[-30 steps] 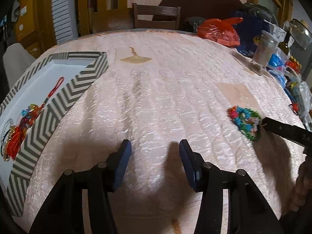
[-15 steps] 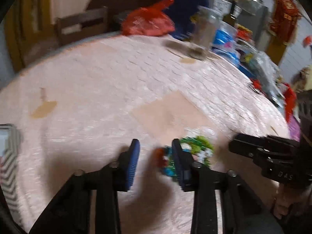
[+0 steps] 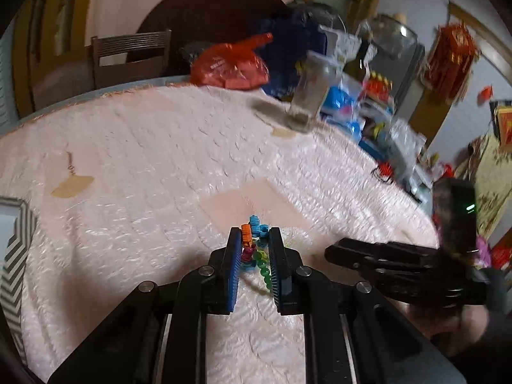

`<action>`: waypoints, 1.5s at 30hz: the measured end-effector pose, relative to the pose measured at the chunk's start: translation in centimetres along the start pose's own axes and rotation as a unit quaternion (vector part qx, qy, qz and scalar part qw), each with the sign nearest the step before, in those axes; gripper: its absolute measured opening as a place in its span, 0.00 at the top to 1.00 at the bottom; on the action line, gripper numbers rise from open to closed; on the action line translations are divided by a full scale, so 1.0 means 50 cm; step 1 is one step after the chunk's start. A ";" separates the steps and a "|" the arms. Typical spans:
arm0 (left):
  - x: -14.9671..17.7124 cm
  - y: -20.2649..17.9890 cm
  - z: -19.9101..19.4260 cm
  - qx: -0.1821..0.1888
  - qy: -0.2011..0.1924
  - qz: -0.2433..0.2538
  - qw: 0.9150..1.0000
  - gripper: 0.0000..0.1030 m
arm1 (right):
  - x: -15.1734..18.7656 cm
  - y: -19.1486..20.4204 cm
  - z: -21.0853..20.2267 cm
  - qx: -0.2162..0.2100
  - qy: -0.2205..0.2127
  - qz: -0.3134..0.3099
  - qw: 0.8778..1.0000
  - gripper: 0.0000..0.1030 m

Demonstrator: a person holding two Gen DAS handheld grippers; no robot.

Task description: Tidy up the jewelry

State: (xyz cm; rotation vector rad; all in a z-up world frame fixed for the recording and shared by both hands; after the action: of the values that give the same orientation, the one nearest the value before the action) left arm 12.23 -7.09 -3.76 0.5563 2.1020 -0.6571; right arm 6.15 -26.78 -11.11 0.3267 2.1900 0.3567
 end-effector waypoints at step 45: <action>0.094 0.143 -0.036 -0.138 0.010 -0.081 0.987 0.61 | -0.003 0.174 0.026 -0.141 0.025 -0.114 0.983 0.73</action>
State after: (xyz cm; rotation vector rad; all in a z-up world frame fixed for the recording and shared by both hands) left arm 12.83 0.23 -8.52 0.2400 2.2266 -0.4406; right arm 8.23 -18.64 -8.58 -0.0892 2.1624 0.5439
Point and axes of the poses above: each gripper's, at about its wrist camera, not at the fingertips, and z roughly the way its jaws point, y to its left, x to its underside, the point moved 1 cm from there along z, roughly the way its jaws point, and after that the axes turned 11 degrees about -y, right-handed, at the moved point
